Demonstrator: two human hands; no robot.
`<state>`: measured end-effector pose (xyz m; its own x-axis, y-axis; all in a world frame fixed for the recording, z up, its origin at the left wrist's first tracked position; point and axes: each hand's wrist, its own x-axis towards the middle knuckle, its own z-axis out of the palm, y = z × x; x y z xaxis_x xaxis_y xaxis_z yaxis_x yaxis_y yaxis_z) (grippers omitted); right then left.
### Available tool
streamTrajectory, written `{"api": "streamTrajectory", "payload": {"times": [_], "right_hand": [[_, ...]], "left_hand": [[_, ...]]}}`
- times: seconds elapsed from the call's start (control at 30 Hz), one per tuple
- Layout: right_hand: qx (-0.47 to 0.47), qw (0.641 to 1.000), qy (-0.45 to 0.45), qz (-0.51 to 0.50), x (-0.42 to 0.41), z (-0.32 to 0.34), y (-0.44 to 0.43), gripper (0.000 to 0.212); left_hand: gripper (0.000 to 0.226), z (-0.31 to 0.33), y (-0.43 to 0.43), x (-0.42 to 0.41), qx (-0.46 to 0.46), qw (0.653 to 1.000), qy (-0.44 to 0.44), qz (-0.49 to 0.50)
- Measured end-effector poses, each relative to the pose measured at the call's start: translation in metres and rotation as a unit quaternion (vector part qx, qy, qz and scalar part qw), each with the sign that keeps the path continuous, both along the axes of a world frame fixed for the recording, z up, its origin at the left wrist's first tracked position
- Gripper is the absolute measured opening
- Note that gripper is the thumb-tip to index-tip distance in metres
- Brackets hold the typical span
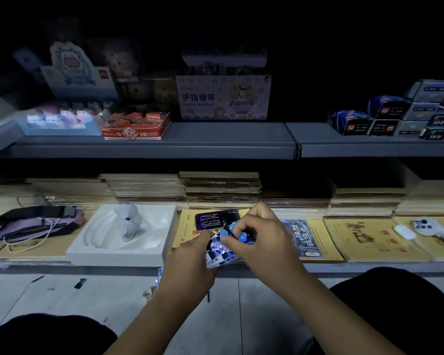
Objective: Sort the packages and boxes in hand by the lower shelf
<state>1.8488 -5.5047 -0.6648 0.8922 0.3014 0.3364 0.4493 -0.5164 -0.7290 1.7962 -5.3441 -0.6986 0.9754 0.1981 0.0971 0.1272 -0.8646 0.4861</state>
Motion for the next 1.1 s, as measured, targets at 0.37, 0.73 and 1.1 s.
{"api": "streamTrajectory", "payload": {"times": [0.37,0.73,1.1], "right_hand": [[0.201,0.978,0.006,-0.050,0.007,0.012,-0.006,0.020],[0.121,0.992,0.021,-0.028,-0.002,0.010,0.000,0.041],[0.238,0.970,0.031,-0.035,-0.004,0.026,-0.008,0.022]], "left_hand": [[0.032,0.008,0.005,-0.002,-0.015,1.000,-0.015,0.010],[0.040,0.007,0.006,-0.004,-0.042,0.999,-0.023,0.012],[0.038,0.009,0.007,0.002,-0.104,0.994,-0.032,0.022]]}}
